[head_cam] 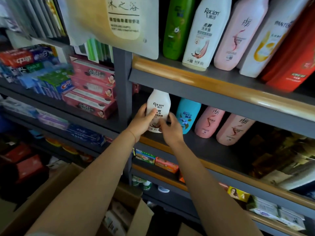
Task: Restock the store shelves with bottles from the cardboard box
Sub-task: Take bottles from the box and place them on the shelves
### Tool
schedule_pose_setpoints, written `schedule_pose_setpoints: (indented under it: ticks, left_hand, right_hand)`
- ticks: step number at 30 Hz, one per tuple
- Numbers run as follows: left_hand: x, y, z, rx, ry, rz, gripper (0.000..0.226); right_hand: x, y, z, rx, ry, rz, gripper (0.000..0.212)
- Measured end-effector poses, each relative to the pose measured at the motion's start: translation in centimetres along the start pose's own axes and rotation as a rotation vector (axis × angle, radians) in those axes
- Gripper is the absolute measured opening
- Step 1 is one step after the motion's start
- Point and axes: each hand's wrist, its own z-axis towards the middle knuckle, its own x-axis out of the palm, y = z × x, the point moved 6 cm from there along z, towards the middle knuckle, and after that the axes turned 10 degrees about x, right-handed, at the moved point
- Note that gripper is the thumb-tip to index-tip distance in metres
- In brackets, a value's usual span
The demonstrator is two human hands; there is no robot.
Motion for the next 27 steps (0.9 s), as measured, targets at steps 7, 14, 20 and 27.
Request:
schedule_pose_setpoints:
  ticks: [7, 14, 20, 27]
  left_hand:
    - [1.2, 1.1, 2.9, 0.044, -0.035, -0.079, 0.038]
    - [1.7, 2.5, 4.8, 0.052, -0.032, -0.105, 0.048]
    - [1.4, 2.6, 5.2, 0.07, 0.005, -0.101, 0.048]
    - [1.4, -1.1, 1.1, 0.1, -0.013, -0.068, 0.037]
  right_hand:
    - [2.3, -1.7, 1.6, 0.201, 0.037, 0.304, 0.038]
    - [3.2, -2.5, 2.6, 0.323, -0.005, 0.483, 0.027]
    - [3.7, -1.9, 3.1, 0.339, 0.04, 0.509, 0.058]
    - [1.8, -1.0, -0.1, 0.322, -0.008, 0.392, 0.069]
